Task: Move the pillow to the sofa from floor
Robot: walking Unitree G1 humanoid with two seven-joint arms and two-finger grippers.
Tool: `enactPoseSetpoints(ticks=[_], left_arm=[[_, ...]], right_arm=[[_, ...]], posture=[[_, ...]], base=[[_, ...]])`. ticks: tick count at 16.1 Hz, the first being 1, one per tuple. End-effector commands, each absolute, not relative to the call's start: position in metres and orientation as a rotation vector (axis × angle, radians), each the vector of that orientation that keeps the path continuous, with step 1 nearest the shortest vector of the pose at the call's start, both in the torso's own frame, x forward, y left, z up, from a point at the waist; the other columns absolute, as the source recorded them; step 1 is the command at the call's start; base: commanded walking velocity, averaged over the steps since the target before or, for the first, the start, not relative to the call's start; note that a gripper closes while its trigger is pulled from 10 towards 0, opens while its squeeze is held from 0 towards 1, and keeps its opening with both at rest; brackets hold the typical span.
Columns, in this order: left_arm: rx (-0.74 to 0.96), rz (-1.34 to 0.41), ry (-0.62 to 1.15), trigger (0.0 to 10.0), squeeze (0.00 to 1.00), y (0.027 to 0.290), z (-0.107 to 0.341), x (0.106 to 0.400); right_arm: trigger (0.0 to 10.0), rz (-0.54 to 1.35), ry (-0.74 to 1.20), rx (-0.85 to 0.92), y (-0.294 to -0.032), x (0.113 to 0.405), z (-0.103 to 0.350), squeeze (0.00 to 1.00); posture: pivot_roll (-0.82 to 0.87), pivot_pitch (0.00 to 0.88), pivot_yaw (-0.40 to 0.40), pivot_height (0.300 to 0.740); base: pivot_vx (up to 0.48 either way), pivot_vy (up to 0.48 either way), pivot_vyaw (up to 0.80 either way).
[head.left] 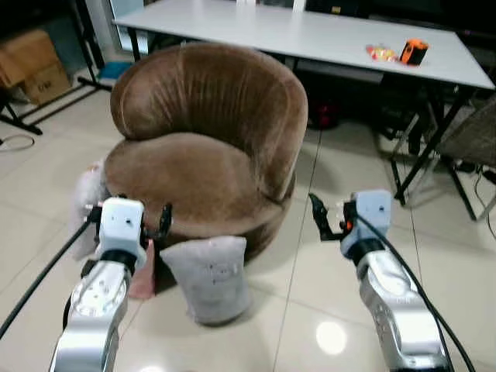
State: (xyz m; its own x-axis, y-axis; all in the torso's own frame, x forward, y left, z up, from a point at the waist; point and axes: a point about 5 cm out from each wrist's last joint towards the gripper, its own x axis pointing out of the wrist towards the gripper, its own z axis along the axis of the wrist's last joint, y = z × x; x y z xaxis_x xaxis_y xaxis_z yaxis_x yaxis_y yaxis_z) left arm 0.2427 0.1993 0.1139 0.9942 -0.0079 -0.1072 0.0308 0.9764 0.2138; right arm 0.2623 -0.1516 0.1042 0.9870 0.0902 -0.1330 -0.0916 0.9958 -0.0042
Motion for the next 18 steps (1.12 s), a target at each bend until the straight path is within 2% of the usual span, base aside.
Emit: enactPoseSetpoints(ticks=[1, 3, 11, 13, 16, 18], left_arm=[[0.218, -0.024, 0.096, 10.0, 0.00, 0.200, 0.115, 0.242], [0.222, -0.027, 0.096, 10.0, 0.00, 0.200, 0.115, 0.242], [0.230, -0.028, 0.090, 10.0, 0.00, 0.201, 0.117, 0.243], [0.230, -0.025, 0.092, 10.0, 0.00, 0.201, 0.116, 0.241], [0.241, -0.027, 0.091, 10.0, 0.00, 0.199, 0.115, 0.239], [0.258, -0.021, 0.094, 10.0, 0.00, 0.202, 0.113, 0.236]], right_arm=[[10.0, 0.083, 0.131, -0.001, -0.153, 0.264, 0.105, 0.00], [10.0, 0.093, 0.135, -0.007, -0.150, 0.266, 0.105, 0.00], [10.0, 0.128, 0.131, 0.038, -0.144, 0.270, 0.106, 0.00], [10.0, 0.208, 0.129, -0.004, -0.138, 0.268, 0.107, 0.00], [10.0, 0.270, 0.153, 0.029, -0.136, 0.264, 0.103, 0.00], [10.0, 0.235, 0.169, 0.038, -0.144, 0.267, 0.102, 0.00]], posture=[[0.00, 0.000, -0.027, 0.740], [0.00, 0.000, -0.025, 0.740], [0.01, 0.000, -0.030, 0.740], [0.01, 0.000, -0.034, 0.740], [0.01, 0.000, -0.038, 0.740], [0.01, 0.000, -0.043, 0.740]], base=[[0.379, 0.000, 0.80], [0.386, 0.000, 0.67], [0.368, 0.000, 0.00], [0.326, 0.000, 0.80], [0.204, 0.000, 0.80], [0.000, 0.000, 0.00]])
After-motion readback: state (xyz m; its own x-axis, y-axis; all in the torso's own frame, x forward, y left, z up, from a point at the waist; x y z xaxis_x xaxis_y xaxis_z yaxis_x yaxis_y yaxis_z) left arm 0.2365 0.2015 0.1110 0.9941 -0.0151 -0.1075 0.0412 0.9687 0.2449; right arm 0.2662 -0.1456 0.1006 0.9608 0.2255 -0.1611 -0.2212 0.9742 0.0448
